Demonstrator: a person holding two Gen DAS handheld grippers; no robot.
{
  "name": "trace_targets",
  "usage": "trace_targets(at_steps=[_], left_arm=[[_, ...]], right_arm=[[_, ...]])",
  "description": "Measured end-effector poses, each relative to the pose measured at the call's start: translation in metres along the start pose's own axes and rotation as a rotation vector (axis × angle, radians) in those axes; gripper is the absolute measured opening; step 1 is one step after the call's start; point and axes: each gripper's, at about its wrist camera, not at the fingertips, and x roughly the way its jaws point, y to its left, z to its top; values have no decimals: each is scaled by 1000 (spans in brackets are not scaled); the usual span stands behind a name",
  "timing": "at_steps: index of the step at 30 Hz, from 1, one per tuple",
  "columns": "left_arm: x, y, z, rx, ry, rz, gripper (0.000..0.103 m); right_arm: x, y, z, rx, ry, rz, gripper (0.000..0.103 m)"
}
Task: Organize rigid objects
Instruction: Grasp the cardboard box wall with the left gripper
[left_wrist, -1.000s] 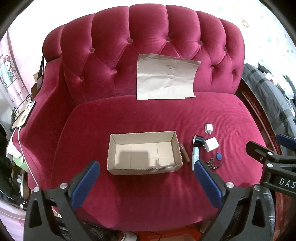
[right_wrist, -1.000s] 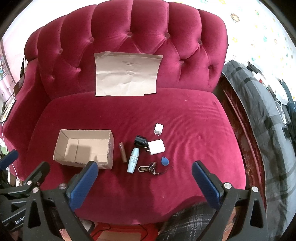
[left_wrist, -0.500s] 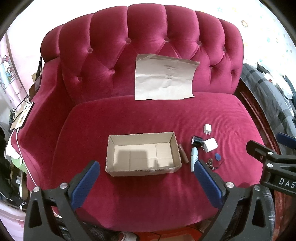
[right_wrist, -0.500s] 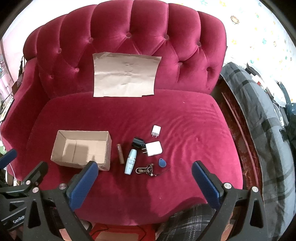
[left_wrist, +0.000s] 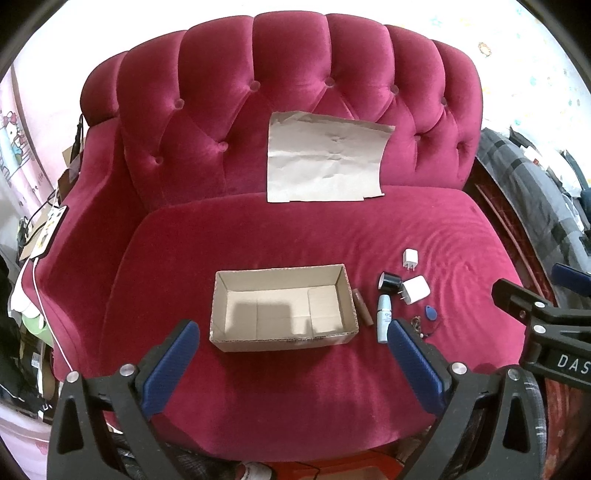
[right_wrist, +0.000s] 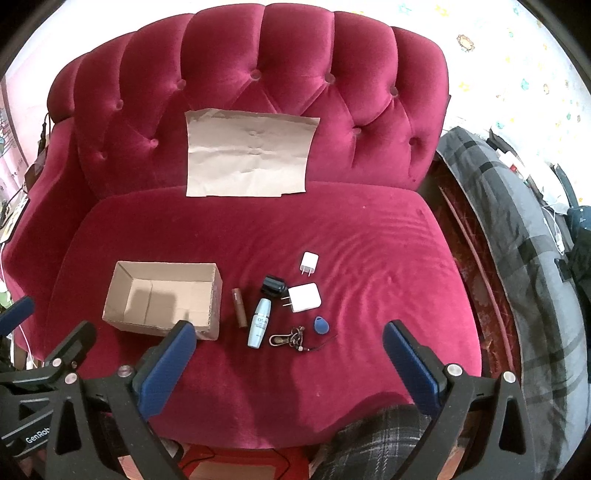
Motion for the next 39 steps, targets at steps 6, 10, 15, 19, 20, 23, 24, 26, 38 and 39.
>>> trace_targets(at_steps=[6, 10, 15, 19, 20, 23, 24, 26, 38, 39], left_arm=[[-4, 4, 3, 0, -14, 11, 103], [4, 15, 4, -8, -3, 24, 103], [20, 29, 5, -15, 17, 48, 103], [32, 41, 6, -16, 27, 64, 103], [36, 43, 7, -17, 32, 67, 103], [49, 52, 8, -12, 45, 67, 103], [53, 54, 9, -5, 45, 64, 103], [65, 59, 10, 5, 56, 68, 103], [145, 101, 2, 17, 146, 103, 103], [151, 104, 1, 13, 154, 103, 103]], right_arm=[[-4, 2, 3, -6, -10, 4, 103], [-3, 2, 5, -3, -18, 10, 103], [8, 4, 8, -3, -8, 8, 103], [18, 4, 10, -7, 8, 6, 103], [22, 4, 10, -8, 13, 3, 103], [30, 4, 11, -7, 21, 2, 103], [34, 4, 12, -4, 26, -1, 103], [40, 2, 11, -1, 31, -4, 103], [84, 4, 10, -18, 114, -24, 103], [87, 4, 10, -19, 120, -25, 103]])
